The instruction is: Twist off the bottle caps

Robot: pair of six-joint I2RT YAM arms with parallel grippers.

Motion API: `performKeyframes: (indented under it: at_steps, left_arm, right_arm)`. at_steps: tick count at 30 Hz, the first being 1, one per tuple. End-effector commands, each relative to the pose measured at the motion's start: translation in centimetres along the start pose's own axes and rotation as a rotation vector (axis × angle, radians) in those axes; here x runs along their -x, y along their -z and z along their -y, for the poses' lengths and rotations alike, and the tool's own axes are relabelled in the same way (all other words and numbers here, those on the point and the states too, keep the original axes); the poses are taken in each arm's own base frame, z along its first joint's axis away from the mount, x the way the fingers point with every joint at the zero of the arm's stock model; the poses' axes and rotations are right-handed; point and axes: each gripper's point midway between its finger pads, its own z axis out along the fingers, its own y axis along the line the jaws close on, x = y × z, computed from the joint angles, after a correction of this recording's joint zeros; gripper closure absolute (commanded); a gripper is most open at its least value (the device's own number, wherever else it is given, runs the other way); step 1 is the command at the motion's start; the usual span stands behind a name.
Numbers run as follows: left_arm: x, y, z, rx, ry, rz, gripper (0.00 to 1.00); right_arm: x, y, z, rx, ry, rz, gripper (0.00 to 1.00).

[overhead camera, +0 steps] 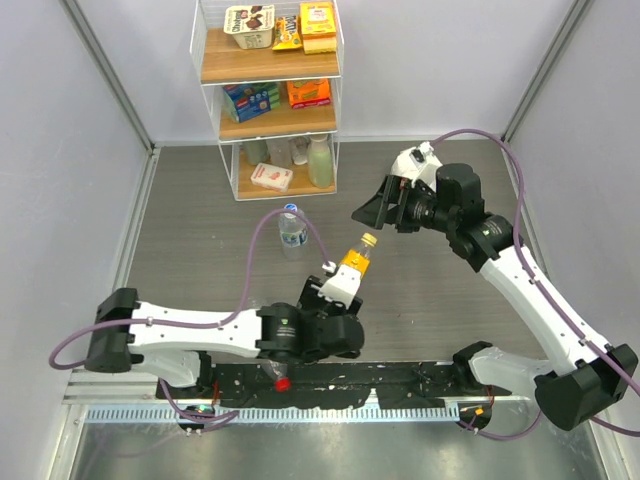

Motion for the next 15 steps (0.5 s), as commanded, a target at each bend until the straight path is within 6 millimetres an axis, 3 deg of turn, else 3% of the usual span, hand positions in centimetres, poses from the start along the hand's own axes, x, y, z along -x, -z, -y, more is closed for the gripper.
performKeyframes:
  at_steps: [1,10,15]
  left_arm:
    - [2.9,0.5,-2.5,0.249,-0.021,0.128,1.00]
    - [2.9,0.7,-2.6,0.332,-0.042,0.139,1.00]
    - [2.7,0.9,-1.5,0.195,-0.032,0.130,1.00]
  right_arm:
    - [1.6,1.1,-1.1,-0.012,0.015,0.040,0.00]
    - [1.7,1.8,-1.7,0.011,-0.033,0.073,0.03]
    - [0.6,1.2,-2.6,0.031,-0.026,0.043,0.07]
